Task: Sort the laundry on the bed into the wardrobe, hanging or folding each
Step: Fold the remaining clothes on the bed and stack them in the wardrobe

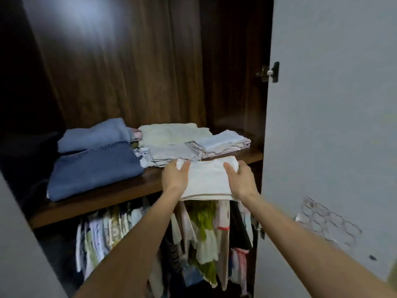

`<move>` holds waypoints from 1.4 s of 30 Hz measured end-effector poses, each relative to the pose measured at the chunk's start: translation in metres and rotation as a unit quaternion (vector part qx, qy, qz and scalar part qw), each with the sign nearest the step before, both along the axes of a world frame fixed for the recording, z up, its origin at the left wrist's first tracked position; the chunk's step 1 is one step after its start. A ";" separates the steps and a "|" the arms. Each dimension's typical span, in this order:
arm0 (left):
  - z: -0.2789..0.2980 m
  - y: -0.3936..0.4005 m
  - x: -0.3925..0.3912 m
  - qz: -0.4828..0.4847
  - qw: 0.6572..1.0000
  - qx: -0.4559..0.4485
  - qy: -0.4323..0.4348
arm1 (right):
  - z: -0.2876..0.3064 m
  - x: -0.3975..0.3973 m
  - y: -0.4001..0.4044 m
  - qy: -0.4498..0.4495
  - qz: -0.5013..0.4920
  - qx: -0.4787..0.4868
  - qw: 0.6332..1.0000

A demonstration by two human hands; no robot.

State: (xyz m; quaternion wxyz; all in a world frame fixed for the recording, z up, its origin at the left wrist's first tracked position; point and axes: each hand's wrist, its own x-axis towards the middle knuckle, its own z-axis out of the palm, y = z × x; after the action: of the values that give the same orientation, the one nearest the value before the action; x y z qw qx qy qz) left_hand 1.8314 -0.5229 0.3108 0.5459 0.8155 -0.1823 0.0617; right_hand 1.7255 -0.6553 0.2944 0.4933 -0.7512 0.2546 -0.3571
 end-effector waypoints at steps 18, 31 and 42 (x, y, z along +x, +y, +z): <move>0.031 -0.041 0.273 0.168 0.968 0.188 0.009 | 0.043 0.318 -0.070 0.114 0.173 -0.151 0.967; -0.009 -0.033 0.259 -0.012 0.902 0.413 -0.130 | -0.004 0.325 -0.085 0.196 0.285 -0.453 0.822; 0.005 0.058 0.096 0.360 0.834 0.325 -0.263 | 0.020 0.231 0.014 -0.195 0.358 -0.371 0.835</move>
State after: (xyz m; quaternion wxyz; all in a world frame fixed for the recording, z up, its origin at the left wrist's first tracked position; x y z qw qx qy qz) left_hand 1.9270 -0.4652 0.3160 0.1205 0.9069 -0.0221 0.4031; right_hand 1.9570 -0.6414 0.3146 0.3104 -0.8315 -0.2849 -0.3620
